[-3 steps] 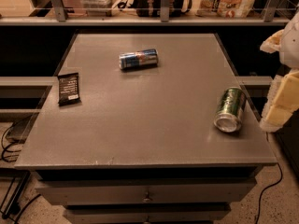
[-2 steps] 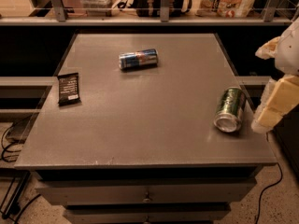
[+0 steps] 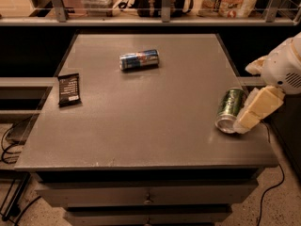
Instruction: Move green can near rxbar chocolate
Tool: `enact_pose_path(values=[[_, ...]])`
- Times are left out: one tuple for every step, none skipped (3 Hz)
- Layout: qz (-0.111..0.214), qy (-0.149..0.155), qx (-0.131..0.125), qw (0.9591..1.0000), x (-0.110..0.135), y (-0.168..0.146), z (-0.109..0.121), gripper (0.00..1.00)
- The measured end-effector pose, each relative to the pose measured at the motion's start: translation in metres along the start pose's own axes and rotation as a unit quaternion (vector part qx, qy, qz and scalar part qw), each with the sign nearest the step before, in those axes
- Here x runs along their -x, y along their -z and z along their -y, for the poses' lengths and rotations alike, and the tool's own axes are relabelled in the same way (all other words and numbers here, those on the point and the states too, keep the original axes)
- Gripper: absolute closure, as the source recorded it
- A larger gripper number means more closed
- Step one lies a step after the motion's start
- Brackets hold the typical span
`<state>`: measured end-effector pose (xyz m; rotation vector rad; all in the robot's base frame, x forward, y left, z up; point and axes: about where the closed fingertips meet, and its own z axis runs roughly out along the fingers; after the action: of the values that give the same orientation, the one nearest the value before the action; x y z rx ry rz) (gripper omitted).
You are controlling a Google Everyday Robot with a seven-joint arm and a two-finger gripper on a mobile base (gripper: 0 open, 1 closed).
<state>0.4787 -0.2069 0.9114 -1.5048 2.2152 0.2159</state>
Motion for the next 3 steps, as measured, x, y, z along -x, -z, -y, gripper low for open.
enact_pose_path(values=[[0.012, -0.016, 0.011, 0.9997, 0.0, -0.025, 0.011, 0.0], [0.018, -0.031, 0.015, 0.9992, -0.004, -0.046, 0.021, 0.0], [0.014, -0.052, 0.017, 0.9984, -0.015, -0.062, 0.027, 0.0]])
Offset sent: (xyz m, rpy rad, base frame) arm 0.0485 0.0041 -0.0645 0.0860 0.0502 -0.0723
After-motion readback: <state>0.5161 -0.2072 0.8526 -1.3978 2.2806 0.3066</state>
